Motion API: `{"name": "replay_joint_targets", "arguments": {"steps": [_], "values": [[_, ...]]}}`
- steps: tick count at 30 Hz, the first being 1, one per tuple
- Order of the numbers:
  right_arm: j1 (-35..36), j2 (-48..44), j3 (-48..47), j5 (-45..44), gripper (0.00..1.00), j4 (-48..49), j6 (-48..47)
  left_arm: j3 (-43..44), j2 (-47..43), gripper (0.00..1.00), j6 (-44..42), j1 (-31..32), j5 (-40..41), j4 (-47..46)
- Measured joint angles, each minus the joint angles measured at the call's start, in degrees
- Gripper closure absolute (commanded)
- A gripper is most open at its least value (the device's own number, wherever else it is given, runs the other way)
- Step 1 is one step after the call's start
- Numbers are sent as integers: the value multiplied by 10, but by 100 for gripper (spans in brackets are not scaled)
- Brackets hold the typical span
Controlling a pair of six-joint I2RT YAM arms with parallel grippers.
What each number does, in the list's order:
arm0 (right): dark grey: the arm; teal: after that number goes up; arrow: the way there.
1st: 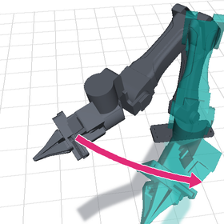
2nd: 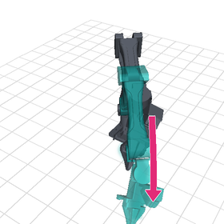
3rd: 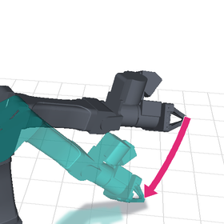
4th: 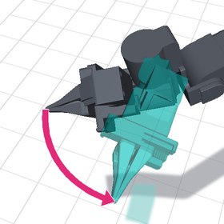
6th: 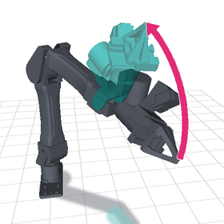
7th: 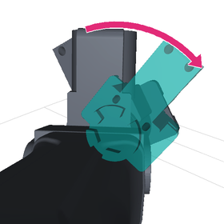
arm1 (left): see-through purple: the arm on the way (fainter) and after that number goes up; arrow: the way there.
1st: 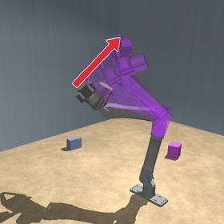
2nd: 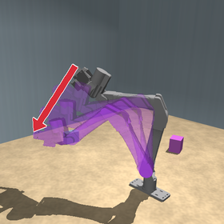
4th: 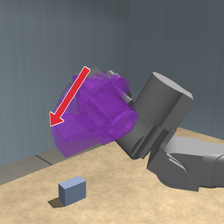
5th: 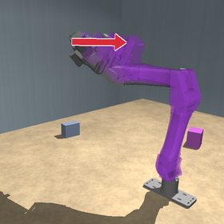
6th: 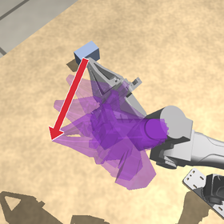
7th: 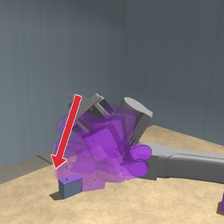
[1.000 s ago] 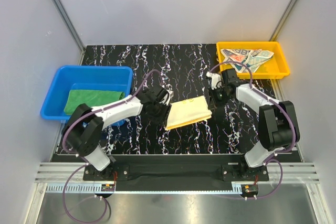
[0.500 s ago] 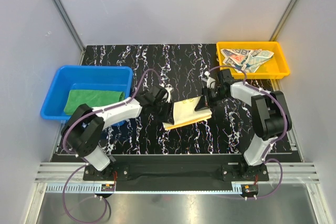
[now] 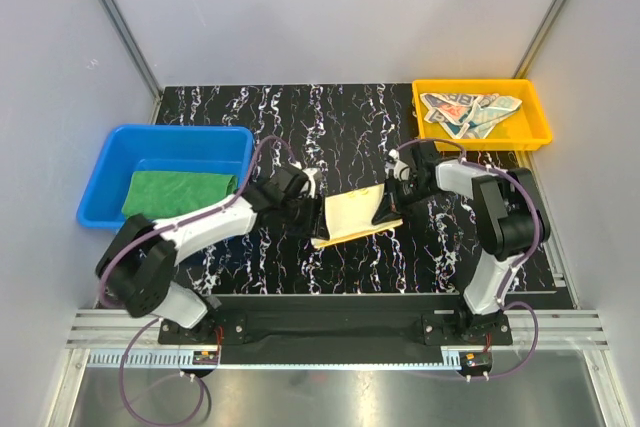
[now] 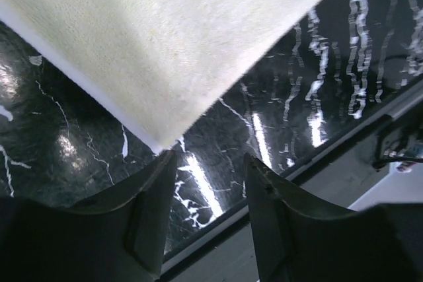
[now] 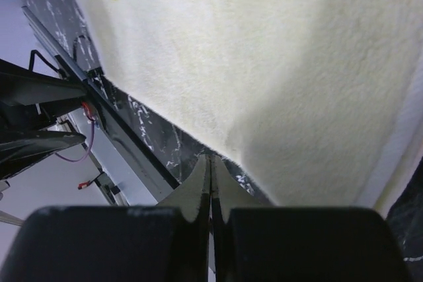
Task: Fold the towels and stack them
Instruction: Fold the towel
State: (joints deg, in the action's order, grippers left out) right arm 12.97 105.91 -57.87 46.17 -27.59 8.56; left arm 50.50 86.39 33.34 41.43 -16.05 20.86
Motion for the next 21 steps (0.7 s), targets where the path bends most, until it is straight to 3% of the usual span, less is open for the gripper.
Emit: {"name": "replay_joint_targets", "arguments": {"steps": [7,15,21], "values": [[0,-30,-35,7,100,-17,3,4,-59,48,30,-38,25,4],[-28,-7,-26,-45,100,-21,-6,-38,-14,46,88,-81,41,-30],[-33,-9,33,-62,100,37,36,-38,52,45,115,-85,34,-63]]}}
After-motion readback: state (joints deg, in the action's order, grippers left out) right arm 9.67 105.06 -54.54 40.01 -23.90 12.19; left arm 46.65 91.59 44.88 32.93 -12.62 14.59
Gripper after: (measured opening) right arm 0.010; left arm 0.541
